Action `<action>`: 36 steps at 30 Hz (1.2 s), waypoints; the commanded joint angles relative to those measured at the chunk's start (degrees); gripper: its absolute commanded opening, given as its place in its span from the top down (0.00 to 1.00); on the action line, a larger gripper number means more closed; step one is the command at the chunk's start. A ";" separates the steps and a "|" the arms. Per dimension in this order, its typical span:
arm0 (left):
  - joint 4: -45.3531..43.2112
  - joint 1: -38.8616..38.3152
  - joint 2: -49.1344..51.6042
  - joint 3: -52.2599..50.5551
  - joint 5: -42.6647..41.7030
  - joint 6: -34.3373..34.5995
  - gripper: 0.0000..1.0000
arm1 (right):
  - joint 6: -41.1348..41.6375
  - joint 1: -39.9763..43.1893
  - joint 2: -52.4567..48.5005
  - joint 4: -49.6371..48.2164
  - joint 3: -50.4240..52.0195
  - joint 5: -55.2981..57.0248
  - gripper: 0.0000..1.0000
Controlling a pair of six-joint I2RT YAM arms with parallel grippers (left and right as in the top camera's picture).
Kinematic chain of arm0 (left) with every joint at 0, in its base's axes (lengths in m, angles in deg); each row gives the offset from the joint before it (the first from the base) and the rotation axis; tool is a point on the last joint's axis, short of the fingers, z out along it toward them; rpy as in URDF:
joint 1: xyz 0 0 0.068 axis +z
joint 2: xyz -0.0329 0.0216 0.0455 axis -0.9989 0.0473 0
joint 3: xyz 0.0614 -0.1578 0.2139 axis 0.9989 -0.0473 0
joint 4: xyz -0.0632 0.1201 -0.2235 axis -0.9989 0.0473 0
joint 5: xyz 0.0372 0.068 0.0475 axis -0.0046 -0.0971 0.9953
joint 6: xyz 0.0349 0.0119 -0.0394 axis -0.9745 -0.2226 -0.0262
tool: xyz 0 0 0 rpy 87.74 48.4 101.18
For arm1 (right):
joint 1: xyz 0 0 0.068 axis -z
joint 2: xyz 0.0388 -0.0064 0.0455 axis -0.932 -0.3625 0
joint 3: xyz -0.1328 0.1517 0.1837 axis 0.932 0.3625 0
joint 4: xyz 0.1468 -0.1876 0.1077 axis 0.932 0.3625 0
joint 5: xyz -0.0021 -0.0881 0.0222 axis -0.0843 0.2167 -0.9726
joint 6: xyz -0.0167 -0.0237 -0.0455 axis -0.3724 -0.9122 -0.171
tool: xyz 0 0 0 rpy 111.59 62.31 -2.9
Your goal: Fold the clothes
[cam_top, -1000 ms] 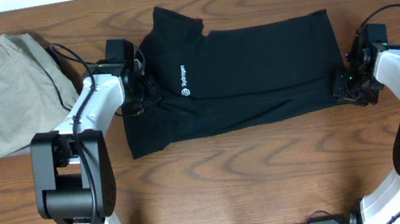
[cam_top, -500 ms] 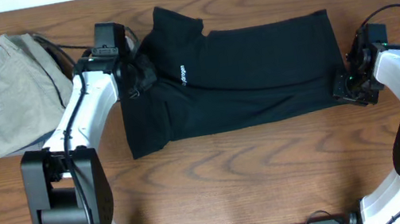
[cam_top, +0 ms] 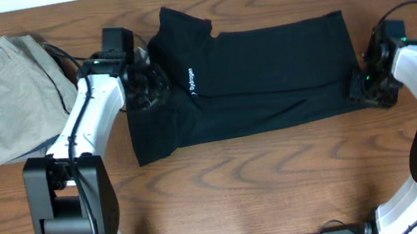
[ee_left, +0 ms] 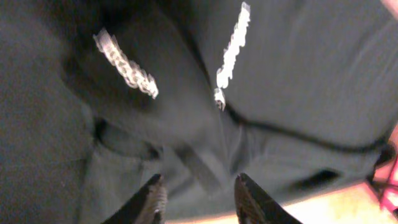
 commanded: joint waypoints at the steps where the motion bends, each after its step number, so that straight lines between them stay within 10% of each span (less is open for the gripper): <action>1: 3.23 -2.21 -0.52 0.44 -2.91 -6.86 0.70 | -1.14 -0.11 -0.39 1.70 -6.03 1.01 0.49; 24: -0.96 -8.61 0.57 -9.38 7.08 -6.38 0.73 | 0.02 -0.13 -0.70 -10.21 3.85 -0.74 0.66; 36: -2.78 -8.61 0.57 -11.13 7.32 -6.38 0.73 | 1.81 -0.11 -0.70 -12.22 4.50 -0.72 0.99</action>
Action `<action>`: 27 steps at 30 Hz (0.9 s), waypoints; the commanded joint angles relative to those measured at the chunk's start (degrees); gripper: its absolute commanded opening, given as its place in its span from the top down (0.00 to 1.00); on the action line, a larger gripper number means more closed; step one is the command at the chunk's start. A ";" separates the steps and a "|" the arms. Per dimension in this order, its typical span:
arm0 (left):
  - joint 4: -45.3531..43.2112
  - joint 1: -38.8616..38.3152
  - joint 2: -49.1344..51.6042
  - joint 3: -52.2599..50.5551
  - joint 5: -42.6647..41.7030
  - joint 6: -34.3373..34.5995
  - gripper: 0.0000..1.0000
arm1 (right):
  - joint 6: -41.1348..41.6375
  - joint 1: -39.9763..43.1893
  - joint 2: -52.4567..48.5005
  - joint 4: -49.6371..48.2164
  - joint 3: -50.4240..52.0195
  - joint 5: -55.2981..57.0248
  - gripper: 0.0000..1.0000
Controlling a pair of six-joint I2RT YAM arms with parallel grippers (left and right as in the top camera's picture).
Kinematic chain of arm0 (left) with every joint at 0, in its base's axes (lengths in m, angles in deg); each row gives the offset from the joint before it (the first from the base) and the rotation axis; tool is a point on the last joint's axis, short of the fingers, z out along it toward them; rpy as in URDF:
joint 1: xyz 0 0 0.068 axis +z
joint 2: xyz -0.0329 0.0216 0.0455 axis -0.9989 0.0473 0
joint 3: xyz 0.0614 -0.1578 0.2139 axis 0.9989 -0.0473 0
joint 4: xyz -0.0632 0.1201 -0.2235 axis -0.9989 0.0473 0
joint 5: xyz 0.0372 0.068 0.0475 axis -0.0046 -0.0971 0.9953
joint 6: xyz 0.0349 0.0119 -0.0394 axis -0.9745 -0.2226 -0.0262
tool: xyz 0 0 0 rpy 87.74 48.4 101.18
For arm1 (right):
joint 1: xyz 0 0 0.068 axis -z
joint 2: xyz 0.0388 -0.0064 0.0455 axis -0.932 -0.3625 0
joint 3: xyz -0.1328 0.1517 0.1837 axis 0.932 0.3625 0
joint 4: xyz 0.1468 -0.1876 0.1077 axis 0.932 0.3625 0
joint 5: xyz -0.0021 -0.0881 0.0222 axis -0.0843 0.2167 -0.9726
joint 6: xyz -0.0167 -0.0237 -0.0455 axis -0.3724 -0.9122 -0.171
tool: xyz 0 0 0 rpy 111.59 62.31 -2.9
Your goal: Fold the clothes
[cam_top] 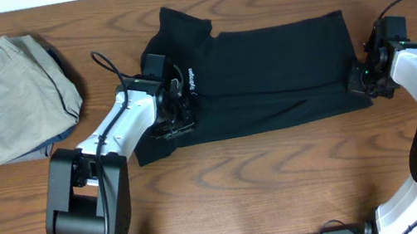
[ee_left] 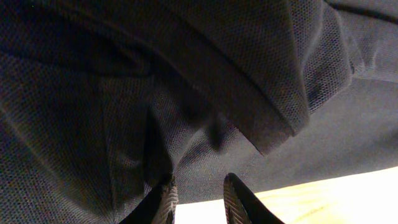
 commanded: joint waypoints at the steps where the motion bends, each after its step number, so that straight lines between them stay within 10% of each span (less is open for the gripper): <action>1: 0.00 -0.13 0.52 -0.48 0.79 -0.52 0.73 | 0.46 -0.11 -0.61 -0.33 0.37 -0.09 0.99; 14: -0.04 -0.13 0.52 -0.48 0.96 -0.52 0.73 | 5.62 1.05 -0.57 -13.22 -5.51 -15.69 0.99; 17: -0.02 -0.13 0.52 -0.48 2.75 -0.28 0.73 | 6.08 1.14 -0.57 -14.93 -6.75 -13.86 0.69; 27: -0.48 -0.13 0.52 -0.48 4.87 0.48 0.73 | 1.68 1.11 -0.59 4.04 -6.40 -1.36 0.82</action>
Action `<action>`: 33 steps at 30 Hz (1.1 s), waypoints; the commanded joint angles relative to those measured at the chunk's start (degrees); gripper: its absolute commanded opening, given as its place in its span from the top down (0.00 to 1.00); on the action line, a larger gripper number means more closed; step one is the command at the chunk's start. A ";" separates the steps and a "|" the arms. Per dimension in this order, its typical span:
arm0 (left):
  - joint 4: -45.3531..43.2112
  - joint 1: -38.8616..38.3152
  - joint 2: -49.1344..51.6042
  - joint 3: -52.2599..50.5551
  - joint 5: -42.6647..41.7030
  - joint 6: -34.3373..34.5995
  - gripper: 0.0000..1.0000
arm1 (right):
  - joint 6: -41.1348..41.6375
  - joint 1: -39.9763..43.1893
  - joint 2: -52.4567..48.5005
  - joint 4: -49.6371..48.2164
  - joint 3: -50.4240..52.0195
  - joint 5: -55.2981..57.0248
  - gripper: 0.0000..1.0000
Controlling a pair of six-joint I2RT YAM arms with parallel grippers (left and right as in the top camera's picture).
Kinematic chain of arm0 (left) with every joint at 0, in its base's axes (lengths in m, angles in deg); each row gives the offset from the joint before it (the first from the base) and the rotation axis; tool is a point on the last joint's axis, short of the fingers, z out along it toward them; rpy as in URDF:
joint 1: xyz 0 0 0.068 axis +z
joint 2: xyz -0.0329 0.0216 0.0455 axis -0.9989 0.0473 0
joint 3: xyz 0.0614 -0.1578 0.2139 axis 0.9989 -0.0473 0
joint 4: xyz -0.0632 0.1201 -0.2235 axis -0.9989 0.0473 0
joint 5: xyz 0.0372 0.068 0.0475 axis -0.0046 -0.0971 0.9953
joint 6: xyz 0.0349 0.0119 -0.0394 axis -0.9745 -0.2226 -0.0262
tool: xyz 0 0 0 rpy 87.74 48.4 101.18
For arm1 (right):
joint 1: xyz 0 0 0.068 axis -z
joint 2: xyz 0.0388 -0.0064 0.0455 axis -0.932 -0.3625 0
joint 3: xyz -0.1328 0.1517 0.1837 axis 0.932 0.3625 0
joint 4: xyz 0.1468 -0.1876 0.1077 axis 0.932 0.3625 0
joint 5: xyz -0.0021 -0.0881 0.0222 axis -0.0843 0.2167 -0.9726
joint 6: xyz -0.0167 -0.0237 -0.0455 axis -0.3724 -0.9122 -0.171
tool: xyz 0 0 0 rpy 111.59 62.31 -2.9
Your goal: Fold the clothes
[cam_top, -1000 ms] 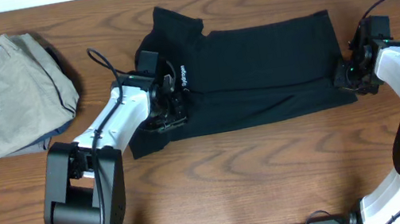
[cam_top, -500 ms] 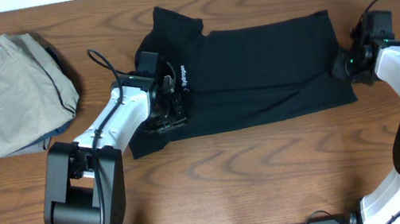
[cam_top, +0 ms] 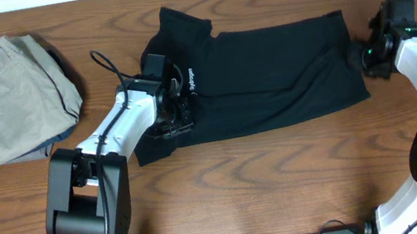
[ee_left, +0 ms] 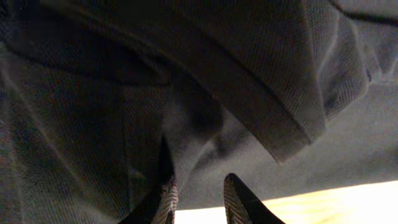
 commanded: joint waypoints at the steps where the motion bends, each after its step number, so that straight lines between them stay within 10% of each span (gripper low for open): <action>1: 0.00 -0.13 0.52 -0.46 3.19 1.20 0.73 | -3.08 0.96 -0.46 3.96 0.52 4.90 0.81; 33: 3.45 -0.09 0.52 -0.46 8.50 4.17 0.73 | 1.07 1.46 -0.44 6.47 13.46 17.29 0.99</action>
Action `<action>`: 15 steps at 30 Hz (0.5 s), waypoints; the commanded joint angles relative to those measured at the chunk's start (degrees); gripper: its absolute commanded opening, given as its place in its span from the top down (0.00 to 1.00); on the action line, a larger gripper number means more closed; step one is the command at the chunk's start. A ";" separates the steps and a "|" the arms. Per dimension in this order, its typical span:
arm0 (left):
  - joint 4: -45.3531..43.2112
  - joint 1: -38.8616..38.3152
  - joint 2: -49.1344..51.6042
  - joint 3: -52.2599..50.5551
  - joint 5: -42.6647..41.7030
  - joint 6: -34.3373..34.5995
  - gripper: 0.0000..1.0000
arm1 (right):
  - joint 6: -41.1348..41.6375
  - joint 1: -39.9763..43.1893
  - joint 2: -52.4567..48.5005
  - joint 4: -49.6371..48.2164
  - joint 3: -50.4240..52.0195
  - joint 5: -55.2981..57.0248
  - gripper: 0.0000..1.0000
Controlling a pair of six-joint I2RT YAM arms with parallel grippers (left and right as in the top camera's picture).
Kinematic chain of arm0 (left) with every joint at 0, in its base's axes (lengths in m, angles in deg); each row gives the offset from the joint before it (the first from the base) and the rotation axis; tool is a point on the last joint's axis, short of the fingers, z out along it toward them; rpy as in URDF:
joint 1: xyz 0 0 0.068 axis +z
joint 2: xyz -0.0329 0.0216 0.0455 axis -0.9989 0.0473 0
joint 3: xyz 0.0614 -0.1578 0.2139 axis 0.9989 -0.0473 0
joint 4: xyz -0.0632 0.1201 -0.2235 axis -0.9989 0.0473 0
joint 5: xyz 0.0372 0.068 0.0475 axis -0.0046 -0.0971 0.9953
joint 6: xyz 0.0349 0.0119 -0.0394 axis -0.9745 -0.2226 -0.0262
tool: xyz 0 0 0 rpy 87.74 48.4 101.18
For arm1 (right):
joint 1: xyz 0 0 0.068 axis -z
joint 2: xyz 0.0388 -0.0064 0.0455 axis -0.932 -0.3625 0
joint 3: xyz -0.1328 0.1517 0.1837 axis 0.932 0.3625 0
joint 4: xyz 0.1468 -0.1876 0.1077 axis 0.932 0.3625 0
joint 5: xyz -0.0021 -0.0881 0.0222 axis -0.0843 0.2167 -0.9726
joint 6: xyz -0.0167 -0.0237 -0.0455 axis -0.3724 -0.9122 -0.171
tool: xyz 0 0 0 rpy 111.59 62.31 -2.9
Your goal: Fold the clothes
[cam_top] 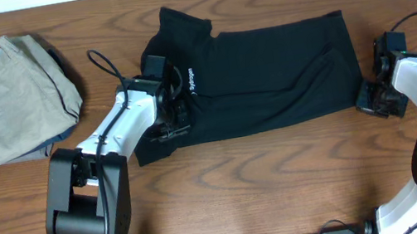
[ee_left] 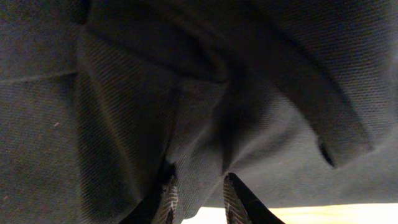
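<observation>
A black shirt (cam_top: 269,74) lies spread across the middle of the table, its collar at the far left. My left gripper (cam_top: 170,123) sits on the shirt's near-left part. In the left wrist view a raised fold of the black shirt (ee_left: 199,124) runs down between the fingers of my left gripper (ee_left: 202,202), which is shut on it. A strip of bare table shows below. My right gripper (cam_top: 375,99) rests on the table just off the shirt's near-right corner. The overhead view does not show how its jaws stand.
Folded khaki trousers (cam_top: 4,99) lie at the far left on a grey garment. A red object pokes in at the right edge. A black cable (cam_top: 104,66) loops off the left arm. The wooden table (cam_top: 243,179) lies bare in front of the shirt.
My right gripper moved from beside the shirt's far-right edge to the table by its near-right corner. My left gripper stays put, and the fold between its fingers looks more bunched.
At first my left gripper stood open over the shirt's left side near the collar, and the right was at the near-right corner. Then the left was lower on the shirt, fingers closer around a fold. The right went to the far-right edge and is now back near the corner.
</observation>
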 commanded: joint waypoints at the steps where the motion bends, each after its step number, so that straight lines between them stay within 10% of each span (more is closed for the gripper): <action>1: 0.61 -0.09 0.52 -0.44 3.04 1.84 0.73 | 1.05 0.39 -1.77 1.68 2.16 -0.26 0.99; 7: 0.61 -0.09 0.52 -0.44 3.04 1.84 0.72 | 2.84 1.11 -1.31 0.81 1.68 -5.33 0.99; 12: 0.59 -0.09 0.52 -0.44 3.04 1.84 0.72 | -1.01 1.29 -0.02 0.22 -2.71 -13.99 0.61; 15: 0.61 -0.09 0.52 -0.44 3.02 1.84 0.72 | -0.98 1.29 0.50 0.35 -4.57 -14.19 0.59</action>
